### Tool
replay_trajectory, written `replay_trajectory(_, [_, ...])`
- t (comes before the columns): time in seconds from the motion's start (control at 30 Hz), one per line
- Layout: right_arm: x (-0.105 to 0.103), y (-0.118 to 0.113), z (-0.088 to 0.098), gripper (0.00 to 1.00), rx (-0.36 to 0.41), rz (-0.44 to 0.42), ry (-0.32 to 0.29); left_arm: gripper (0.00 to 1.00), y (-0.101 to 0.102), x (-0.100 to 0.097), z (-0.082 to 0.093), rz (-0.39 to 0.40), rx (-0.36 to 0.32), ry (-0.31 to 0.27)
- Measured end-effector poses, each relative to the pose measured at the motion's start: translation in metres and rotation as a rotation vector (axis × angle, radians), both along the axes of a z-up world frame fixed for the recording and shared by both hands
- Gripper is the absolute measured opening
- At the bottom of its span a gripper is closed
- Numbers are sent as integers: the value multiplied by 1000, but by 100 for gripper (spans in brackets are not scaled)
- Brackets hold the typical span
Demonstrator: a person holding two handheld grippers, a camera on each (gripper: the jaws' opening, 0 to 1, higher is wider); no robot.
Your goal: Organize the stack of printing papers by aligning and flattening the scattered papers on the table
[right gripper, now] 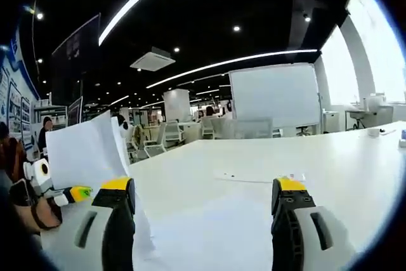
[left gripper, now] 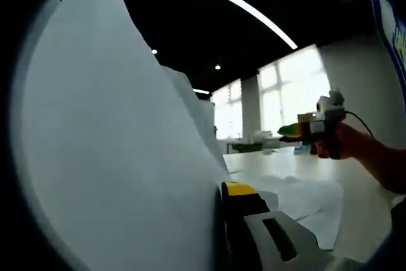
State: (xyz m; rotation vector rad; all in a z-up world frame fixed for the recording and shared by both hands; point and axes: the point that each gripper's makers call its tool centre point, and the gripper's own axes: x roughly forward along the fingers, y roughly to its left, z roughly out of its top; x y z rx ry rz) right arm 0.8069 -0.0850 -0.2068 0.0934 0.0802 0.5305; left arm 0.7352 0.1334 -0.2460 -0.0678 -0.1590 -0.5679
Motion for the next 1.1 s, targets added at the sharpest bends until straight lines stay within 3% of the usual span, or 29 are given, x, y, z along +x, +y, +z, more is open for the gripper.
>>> replay_trajectory(1.1, [5, -16, -13, 83, -6, -31, 24, 10, -1, 0, 0, -3, 0, 1])
